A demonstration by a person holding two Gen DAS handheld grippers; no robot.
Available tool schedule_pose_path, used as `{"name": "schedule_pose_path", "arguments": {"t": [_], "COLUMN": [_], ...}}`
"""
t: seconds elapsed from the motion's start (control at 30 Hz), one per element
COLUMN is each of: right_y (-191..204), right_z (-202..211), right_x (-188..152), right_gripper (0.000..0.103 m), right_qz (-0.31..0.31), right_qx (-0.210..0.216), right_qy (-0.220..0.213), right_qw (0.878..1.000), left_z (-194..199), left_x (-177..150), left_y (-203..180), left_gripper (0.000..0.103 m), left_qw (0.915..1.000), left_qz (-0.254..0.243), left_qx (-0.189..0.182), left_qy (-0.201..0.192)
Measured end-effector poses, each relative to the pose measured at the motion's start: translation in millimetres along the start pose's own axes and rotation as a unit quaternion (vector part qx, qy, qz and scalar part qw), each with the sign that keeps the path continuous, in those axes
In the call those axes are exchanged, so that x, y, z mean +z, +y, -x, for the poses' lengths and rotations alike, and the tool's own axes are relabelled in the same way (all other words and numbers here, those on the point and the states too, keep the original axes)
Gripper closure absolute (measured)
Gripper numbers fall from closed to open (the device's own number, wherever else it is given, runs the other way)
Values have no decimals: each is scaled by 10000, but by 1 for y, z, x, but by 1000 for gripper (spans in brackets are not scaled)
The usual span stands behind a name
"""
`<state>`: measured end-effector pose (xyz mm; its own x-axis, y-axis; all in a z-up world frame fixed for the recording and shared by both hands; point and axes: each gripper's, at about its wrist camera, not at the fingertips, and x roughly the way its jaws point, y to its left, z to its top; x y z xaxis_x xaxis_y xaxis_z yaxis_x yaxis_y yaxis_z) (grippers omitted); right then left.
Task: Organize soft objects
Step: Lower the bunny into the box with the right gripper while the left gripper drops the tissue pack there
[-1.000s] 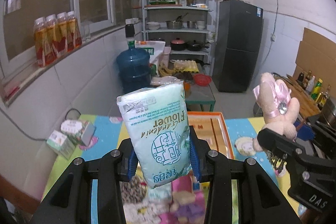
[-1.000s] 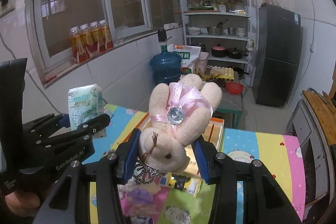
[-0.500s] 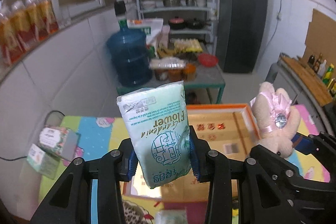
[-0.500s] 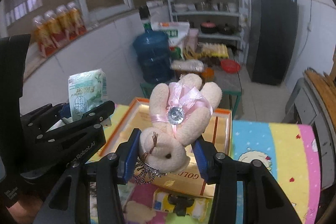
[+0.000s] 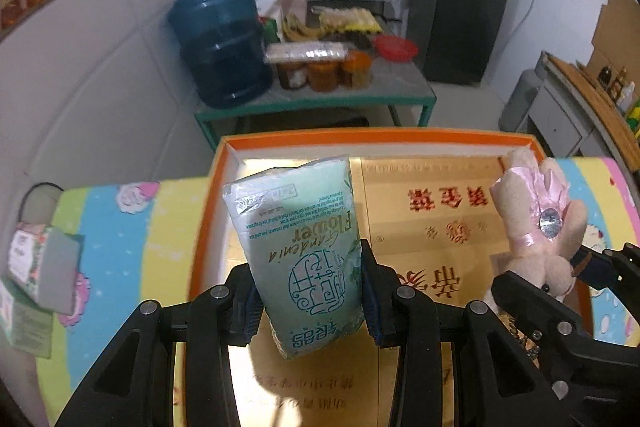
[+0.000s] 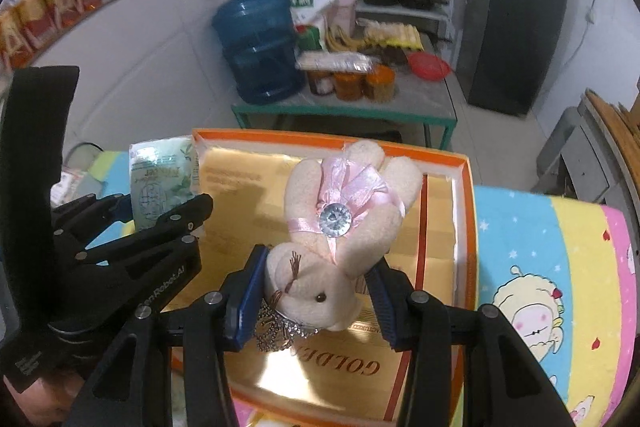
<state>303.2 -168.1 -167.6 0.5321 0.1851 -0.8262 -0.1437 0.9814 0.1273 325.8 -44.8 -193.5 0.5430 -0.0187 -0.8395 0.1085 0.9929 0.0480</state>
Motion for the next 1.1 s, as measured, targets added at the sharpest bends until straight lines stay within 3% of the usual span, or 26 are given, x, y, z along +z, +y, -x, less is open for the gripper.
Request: {"name": "schedule_pose_path", "arguments": {"t": [0.2, 0.53, 0.83, 0.97, 1.1], "right_y": [-6, -12, -13, -15, -24], "right_z": [-32, -40, 34, 72, 110], "right_x": [-8, -17, -8, -9, -24], "right_gripper": [54, 37, 37, 37, 36], "right_qz": [-82, -159, -101, -47, 41], "right_qx": [-190, -318, -253, -186, -157], "right_qy": [412, 691, -98, -433, -697], "right_qw": [9989, 9970, 9996, 9989, 9974], "left_z": [-23, -17, 65, 104, 140], "left_x": [-6, -1, 14, 4, -19], "left_y": [0, 7, 28, 32, 30], "left_gripper": [59, 56, 56, 56, 56], "left_qw": [9996, 9996, 9976, 9965, 9947], "left_qz": [-25, 78, 273, 156, 42], "left_qx": [-59, -122, -387, -307, -452], "left_qy": [263, 257, -511, -760, -923]}}
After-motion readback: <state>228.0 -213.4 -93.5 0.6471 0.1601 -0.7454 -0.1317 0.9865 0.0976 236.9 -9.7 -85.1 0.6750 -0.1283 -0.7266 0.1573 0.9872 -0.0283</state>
